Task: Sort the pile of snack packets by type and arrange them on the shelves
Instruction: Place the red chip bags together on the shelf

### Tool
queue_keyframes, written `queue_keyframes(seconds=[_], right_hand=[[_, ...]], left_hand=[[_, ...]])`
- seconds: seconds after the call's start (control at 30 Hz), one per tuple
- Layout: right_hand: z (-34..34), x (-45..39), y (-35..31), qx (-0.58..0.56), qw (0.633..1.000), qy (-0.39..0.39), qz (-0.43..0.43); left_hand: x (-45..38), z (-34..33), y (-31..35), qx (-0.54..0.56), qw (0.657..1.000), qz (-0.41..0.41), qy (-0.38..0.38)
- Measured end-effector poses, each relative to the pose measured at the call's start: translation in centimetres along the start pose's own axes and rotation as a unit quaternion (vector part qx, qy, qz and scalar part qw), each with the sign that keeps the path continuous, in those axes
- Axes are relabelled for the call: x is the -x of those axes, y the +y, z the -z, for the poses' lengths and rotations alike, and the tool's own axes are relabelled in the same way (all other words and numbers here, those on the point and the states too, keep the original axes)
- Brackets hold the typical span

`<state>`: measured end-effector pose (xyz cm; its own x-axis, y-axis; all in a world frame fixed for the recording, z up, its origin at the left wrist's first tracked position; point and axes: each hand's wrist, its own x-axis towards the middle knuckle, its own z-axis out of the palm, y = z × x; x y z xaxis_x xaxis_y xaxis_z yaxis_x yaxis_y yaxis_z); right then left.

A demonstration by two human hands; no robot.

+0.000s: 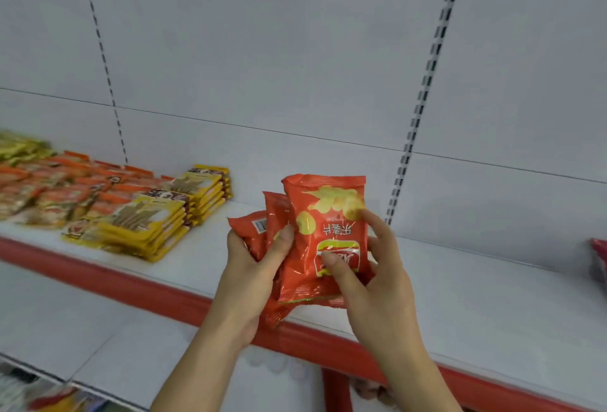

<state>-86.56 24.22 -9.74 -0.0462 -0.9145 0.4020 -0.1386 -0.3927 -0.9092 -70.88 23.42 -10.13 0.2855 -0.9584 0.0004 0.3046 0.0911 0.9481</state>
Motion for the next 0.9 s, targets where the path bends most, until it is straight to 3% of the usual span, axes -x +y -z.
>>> queue_keyframes(seconds=[0.1,0.17,0.3,0.4,0.53,0.63,0.77,0.83,0.9], right_hand=[[-3.5,-0.6,-0.5,0.007,0.999,0.046,-0.023],[-4.2,-1.3,-1.3,0.042,0.999,0.026,-0.017],[-3.1,-3.4,-3.9,0.085,0.973,-0.215,-0.02],[-2.6,-6.1,-5.6,0.178,0.943,-0.28,-0.02],[-5.0,-9.6,-6.4,0.372,0.891,-0.249,0.076],[-6.8,-11.0,-5.9,0.431,0.869,-0.213,0.115],[-8.5,-11.7,-3.3,0.384,0.907,-0.113,0.132],[-9.4,-11.5,-2.3,0.307,0.947,-0.006,0.099],[-10.3,-11.0,-1.7,0.243,0.964,0.102,0.03]], left_hand=[[-1.8,5.0,1.2,0.003,1.0,-0.011,0.014],[-3.0,7.5,1.9,-0.018,0.999,-0.021,0.021],[-6.2,10.8,3.5,-0.06,0.998,-0.03,0.0],[-7.6,11.1,4.1,-0.12,0.991,-0.027,-0.058],[-8.8,9.9,3.9,-0.114,0.99,-0.018,-0.075],[-9.2,9.0,4.2,-0.089,0.993,-0.024,-0.07],[-10.2,8.6,3.9,-0.105,0.992,-0.048,-0.059],[-10.9,9.1,3.3,-0.077,0.996,-0.044,-0.032],[-11.4,9.4,2.9,-0.051,0.998,-0.046,-0.003]])
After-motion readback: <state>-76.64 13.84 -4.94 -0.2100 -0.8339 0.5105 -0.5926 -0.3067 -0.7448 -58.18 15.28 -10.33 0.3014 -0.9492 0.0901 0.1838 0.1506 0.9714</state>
